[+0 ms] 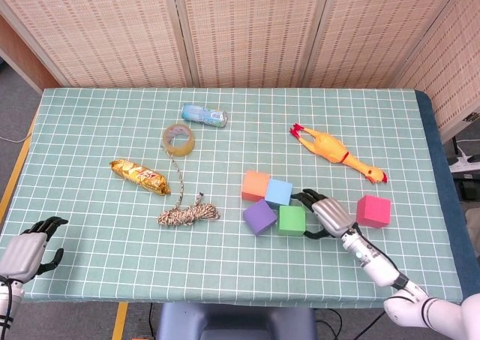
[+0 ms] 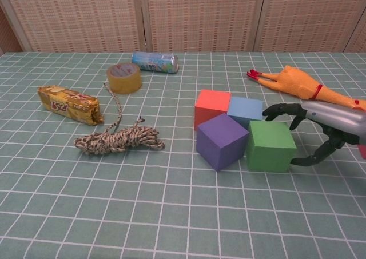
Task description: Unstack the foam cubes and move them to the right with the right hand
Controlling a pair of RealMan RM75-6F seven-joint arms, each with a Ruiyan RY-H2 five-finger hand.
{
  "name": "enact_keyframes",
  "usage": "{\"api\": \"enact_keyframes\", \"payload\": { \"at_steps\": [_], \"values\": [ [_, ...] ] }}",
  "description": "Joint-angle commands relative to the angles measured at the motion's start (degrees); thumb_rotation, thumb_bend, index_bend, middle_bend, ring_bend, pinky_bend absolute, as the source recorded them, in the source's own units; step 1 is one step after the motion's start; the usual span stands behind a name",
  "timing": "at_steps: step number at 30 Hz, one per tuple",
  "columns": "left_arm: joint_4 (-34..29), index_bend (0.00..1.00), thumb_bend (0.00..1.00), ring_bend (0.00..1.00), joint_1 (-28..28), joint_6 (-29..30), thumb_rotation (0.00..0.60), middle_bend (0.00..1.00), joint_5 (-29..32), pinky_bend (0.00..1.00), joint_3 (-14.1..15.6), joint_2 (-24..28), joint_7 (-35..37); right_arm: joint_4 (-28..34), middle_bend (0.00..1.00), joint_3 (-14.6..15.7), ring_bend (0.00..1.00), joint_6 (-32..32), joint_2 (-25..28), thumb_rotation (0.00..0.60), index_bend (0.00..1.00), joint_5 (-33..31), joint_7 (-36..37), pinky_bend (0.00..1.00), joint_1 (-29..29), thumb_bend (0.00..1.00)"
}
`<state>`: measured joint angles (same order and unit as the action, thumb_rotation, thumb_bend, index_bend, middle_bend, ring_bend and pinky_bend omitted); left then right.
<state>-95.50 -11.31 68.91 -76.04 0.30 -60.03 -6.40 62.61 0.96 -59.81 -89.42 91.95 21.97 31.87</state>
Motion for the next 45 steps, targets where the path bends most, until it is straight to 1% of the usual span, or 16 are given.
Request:
{"api": "enact_keyframes", "payload": {
  "at_steps": [1, 6, 11, 15, 19, 24, 29, 33, 36, 38, 40, 42, 45],
  "values": [
    [-0.02, 0.21, 0.46, 0.19, 0.0, 0.01, 0.6, 0.17, 0.0, 0.37, -0.01, 0.02, 0.04, 0.2, 0.15, 0.58, 0.08, -0.36, 0.13, 0.6, 0.13, 0.54, 0.82, 0.28, 0.01, 0.09],
    [0.01, 0.21, 0.46, 0.19, 0.09, 0.2, 0.6, 0.17, -0.05, 0.37, -0.04, 0.11, 0.27, 2.07, 0.15, 1.31, 0.08, -1.81, 1.45, 0.6, 0.13, 1.1, 0.26, 0.28, -0.62, 0.09],
    [0.01, 0.21, 0.46, 0.19, 0.02, -0.01, 0.6, 0.17, 0.09, 0.37, -0.04, 0.08, 0.28, 6.06, 0.15, 1.76, 0.08, -4.62, 3.57, 0.6, 0.15, 0.78, -5.07, 0.28, -2.73, 0.09],
    [-0.14, 0.21, 0.46, 0.19, -0.05, -0.06, 0.6, 0.17, 0.0, 0.37, -0.01, 0.03, 0.09, 10.61, 0.15, 2.65, 0.08, -2.93, 6.51, 0.6, 0.15, -0.49, -10.56, 0.27, -3.43, 0.09],
    [-0.13, 0.21, 0.46, 0.19, -0.12, -0.26, 0.6, 0.17, 0.16, 0.37, 0.04, -0.1, -0.26, 12.47, 0.15, 2.87, 0.08, -1.36, 6.97, 0.6, 0.15, -1.33, -12.19, 0.27, -3.39, 0.08],
    [-0.07, 0.21, 0.46, 0.19, -0.16, -0.26, 0.6, 0.17, 0.19, 0.37, -0.03, -0.03, -0.04, 11.28, 0.15, 2.9, 0.08, 0.17, 5.38, 0.6, 0.15, -1.28, -10.46, 0.27, -2.75, 0.08],
    [0.06, 0.21, 0.46, 0.19, 0.01, 0.12, 0.6, 0.17, 0.11, 0.37, -0.16, 0.12, 0.57, 7.63, 0.15, 2.28, 0.08, -1.17, 2.01, 0.6, 0.16, -0.72, -10.51, 0.27, -2.87, 0.08],
    [0.16, 0.21, 0.46, 0.19, 0.06, 0.3, 0.6, 0.17, -0.11, 0.37, -0.14, 0.12, 0.69, 5.65, 0.15, 2.05, 0.08, -1.62, 0.07, 0.6, 0.17, -0.37, -8.95, 0.27, -2.75, 0.08],
    [0.25, 0.21, 0.46, 0.19, -0.08, -0.11, 0.6, 0.17, -0.13, 0.37, -0.01, 0.03, 0.62, 4.35, 0.17, 1.87, 0.09, -2.59, -1.23, 0.6, 0.19, 0.05, -7.24, 0.27, -2.82, 0.08],
    [0.27, 0.21, 0.46, 0.19, -0.15, -0.21, 0.6, 0.17, -0.08, 0.37, -0.03, -0.01, 0.54, 3.18, 0.21, 1.7, 0.13, -3.93, -2.14, 0.6, 0.23, 0.57, -6.24, 0.29, -3.03, 0.08],
    [0.3, 0.21, 0.46, 0.19, -0.16, -0.24, 0.6, 0.17, -0.03, 0.37, -0.04, -0.05, 0.47, 1.36, 0.27, 1.33, 0.22, -6.3, -3.55, 0.6, 0.29, 1.34, -5.32, 0.37, -3.43, 0.08],
    [0.28, 0.21, 0.46, 0.19, -0.17, -0.27, 0.6, 0.17, -0.01, 0.37, -0.02, -0.07, 0.42, -0.95, 0.37, 0.84, 0.34, -9.25, -5.19, 0.6, 0.39, 2.23, -4.73, 0.49, -3.92, 0.08],
    [0.24, 0.21, 0.46, 0.19, -0.16, -0.23, 0.6, 0.17, -0.06, 0.37, -0.01, -0.04, 0.43, -5.83, 0.5, 0.3, 0.5, -13.87, -8.14, 0.6, 0.52, 3.71, -3.98, 0.64, -4.64, 0.08]
  ]
}}
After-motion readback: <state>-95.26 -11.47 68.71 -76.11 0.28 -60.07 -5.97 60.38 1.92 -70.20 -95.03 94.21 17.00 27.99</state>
